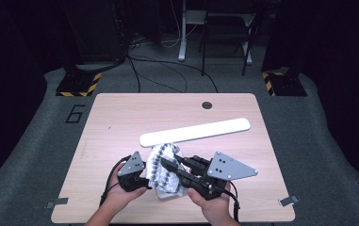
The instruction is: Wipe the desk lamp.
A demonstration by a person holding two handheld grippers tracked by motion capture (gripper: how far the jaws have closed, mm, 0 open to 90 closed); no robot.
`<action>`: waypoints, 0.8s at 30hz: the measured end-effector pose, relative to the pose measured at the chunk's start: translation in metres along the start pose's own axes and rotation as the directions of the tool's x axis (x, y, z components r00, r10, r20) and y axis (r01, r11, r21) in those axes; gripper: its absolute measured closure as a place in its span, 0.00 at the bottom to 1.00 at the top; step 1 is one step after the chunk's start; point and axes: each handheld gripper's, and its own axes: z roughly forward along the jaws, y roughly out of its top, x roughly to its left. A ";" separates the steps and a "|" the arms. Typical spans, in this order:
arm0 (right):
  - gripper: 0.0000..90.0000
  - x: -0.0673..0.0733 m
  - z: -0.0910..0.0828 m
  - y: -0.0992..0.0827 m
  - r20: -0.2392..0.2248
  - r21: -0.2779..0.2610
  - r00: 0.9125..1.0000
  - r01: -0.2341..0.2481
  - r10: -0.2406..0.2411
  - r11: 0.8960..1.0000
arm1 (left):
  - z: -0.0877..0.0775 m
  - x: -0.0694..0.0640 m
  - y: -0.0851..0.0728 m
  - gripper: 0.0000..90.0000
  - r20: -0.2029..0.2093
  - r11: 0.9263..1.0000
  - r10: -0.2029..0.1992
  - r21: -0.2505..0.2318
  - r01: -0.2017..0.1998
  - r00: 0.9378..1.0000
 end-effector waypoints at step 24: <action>0.87 -0.025 0.055 0.044 0.229 0.192 0.948 0.180 -0.222 0.965 | 0.000 0.001 -0.002 0.58 0.003 1.000 0.004 0.002 -0.004 1.000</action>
